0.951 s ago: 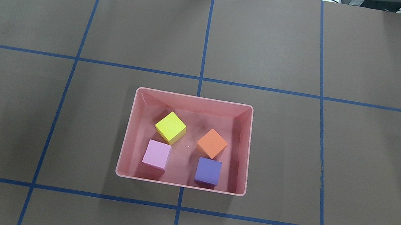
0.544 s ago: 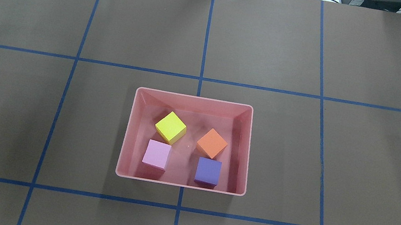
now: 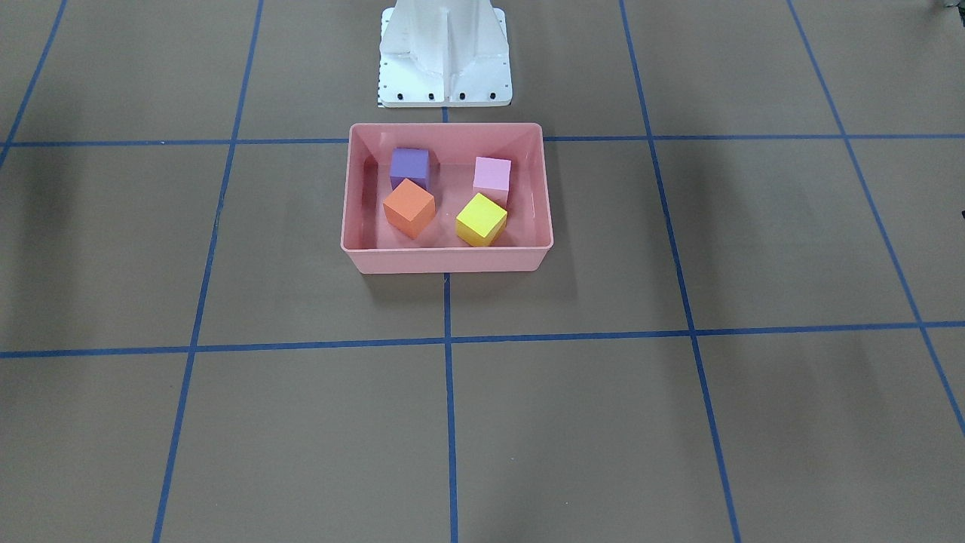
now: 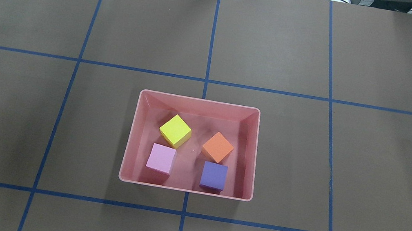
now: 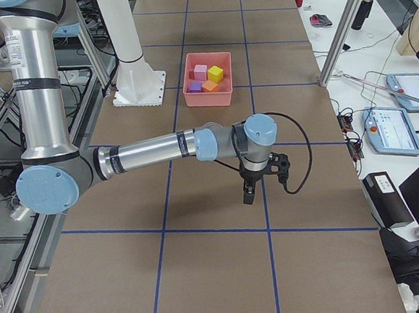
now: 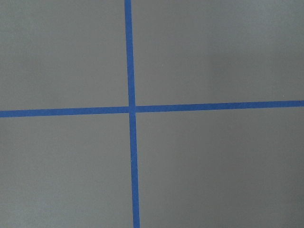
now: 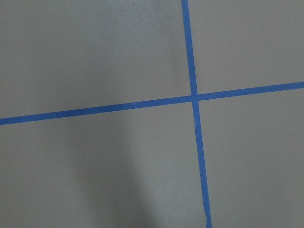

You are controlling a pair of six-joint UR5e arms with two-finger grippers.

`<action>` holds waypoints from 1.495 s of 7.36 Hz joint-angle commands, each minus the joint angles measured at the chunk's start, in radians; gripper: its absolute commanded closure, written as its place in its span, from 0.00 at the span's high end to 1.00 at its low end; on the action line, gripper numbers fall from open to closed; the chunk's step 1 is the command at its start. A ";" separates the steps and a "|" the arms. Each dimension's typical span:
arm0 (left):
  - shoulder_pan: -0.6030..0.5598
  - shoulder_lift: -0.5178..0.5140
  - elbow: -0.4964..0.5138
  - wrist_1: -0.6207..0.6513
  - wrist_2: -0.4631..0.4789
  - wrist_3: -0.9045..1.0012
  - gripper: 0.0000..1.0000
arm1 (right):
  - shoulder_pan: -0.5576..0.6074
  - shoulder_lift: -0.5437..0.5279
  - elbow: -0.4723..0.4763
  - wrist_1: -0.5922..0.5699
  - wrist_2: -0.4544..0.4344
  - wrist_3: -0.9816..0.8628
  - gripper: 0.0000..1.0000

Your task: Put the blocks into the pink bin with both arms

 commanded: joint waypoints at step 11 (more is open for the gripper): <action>0.001 0.007 -0.052 -0.004 0.054 -0.003 0.99 | -0.034 0.025 -0.017 0.002 -0.009 0.011 1.00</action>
